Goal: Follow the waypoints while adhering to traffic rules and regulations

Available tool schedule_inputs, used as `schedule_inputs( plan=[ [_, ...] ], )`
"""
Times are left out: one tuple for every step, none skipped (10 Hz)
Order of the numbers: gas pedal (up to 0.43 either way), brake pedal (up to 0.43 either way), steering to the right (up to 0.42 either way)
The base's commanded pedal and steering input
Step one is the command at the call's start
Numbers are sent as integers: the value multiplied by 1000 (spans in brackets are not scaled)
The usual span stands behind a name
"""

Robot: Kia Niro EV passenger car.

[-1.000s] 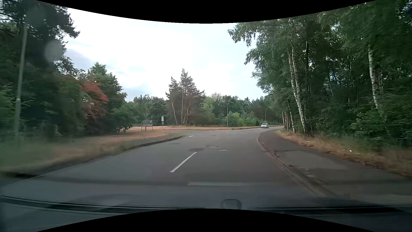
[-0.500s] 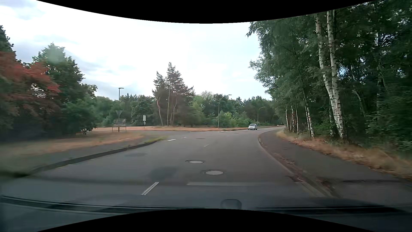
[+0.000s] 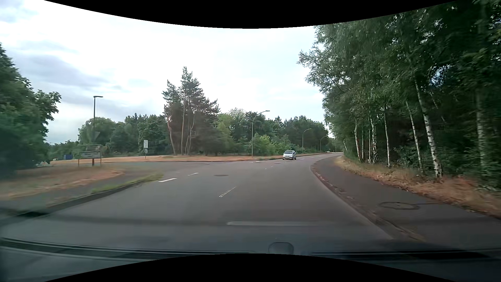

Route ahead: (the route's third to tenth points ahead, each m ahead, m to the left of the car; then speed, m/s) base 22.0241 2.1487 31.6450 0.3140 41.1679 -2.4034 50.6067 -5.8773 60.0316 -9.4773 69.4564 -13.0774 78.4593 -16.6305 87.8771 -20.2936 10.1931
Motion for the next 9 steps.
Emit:
schedule_inputs(
  plan=[
    [118, 0, 46],
    [130, 0, 47],
    [130, 0, 46],
    [130, 0, 44],
    [130, 0, 47],
    [130, 0, 48],
    [130, 0, 48],
    [130, 0, 48],
    [157, 0, 47]
  ],
)
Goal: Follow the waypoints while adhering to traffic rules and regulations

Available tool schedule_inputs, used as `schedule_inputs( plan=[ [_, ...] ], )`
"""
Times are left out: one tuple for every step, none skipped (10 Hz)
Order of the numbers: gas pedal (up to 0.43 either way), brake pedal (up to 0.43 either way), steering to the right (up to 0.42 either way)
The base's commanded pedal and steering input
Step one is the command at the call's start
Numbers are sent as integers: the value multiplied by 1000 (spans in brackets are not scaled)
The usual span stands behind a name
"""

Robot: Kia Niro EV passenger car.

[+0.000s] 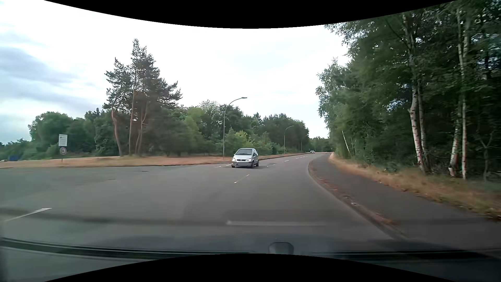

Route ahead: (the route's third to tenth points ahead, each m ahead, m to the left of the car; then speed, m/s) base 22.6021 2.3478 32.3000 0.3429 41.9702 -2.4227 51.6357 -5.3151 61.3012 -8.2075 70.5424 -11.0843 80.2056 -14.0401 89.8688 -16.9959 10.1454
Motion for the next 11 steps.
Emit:
schedule_inputs(
  plan=[
    [169, 0, 47],
    [169, 0, 45],
    [169, 0, 37],
    [169, 0, 30],
    [169, 0, 30],
    [169, 0, 33],
    [169, 0, 35],
    [169, 0, 35],
    [169, 0, 35],
    [169, 0, 35],
    [169, 0, 35]
  ],
)
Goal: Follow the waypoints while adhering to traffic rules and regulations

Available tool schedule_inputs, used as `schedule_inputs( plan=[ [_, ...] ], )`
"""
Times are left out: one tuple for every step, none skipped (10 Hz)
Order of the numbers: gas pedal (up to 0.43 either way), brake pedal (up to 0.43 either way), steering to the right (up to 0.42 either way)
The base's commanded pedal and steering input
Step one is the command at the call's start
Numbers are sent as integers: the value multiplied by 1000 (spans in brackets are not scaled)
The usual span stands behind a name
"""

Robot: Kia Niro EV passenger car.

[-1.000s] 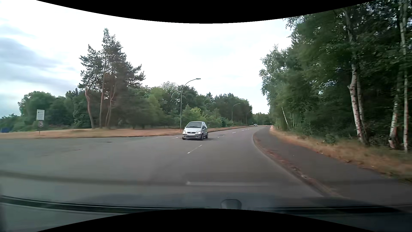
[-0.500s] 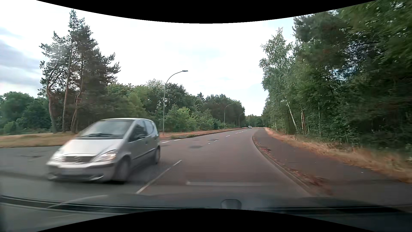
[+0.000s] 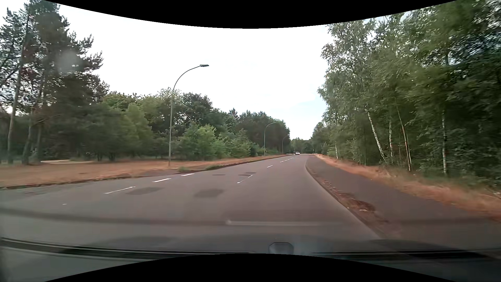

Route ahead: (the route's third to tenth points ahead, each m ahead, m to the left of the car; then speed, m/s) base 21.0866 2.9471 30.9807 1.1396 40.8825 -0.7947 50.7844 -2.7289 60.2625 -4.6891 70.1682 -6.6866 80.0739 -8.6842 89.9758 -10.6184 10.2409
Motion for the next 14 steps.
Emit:
schedule_inputs(
  plan=[
    [169, 0, 35],
    [169, 0, 38],
    [169, 0, 40],
    [169, 0, 45],
    [169, 0, 46],
    [169, 0, 46],
    [169, 0, 45],
    [169, 0, 41],
    [169, 0, 39],
    [169, 0, 39],
    [169, 0, 36],
    [169, 0, 31],
    [169, 0, 28],
    [169, 0, 27]
  ],
)
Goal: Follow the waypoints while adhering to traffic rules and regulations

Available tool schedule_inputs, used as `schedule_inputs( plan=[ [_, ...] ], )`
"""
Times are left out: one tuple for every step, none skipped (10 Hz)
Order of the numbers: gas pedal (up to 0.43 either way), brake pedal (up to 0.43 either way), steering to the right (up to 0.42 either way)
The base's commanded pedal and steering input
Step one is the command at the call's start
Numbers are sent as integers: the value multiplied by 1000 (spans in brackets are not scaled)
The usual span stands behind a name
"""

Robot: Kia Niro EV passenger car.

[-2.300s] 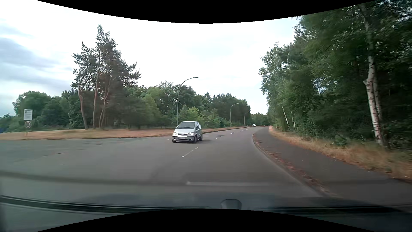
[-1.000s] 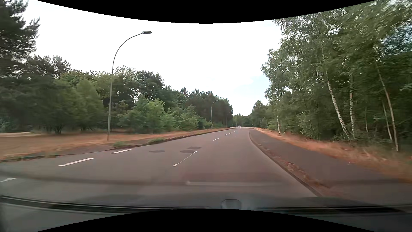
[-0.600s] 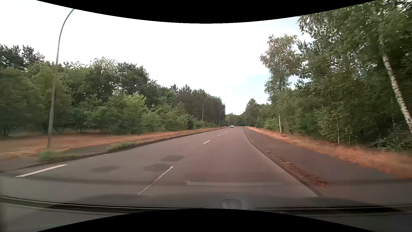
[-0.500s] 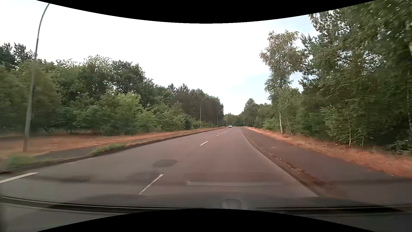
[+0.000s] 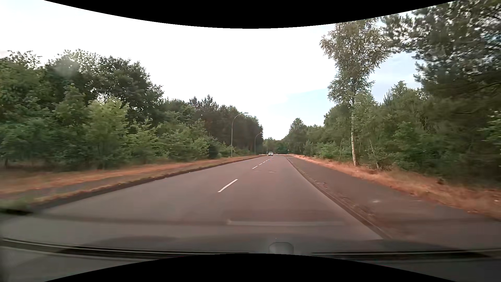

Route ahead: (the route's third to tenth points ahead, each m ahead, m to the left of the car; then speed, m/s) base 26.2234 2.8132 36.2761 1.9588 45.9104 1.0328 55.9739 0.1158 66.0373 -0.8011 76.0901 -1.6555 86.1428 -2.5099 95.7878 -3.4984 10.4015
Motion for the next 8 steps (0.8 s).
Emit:
schedule_inputs(
  plan=[
    [169, 0, 26],
    [169, 0, 26],
    [169, 0, 28],
    [169, 0, 30],
    [169, 0, 28],
    [169, 0, 27],
    [169, 0, 27],
    [169, 0, 26]
  ],
)
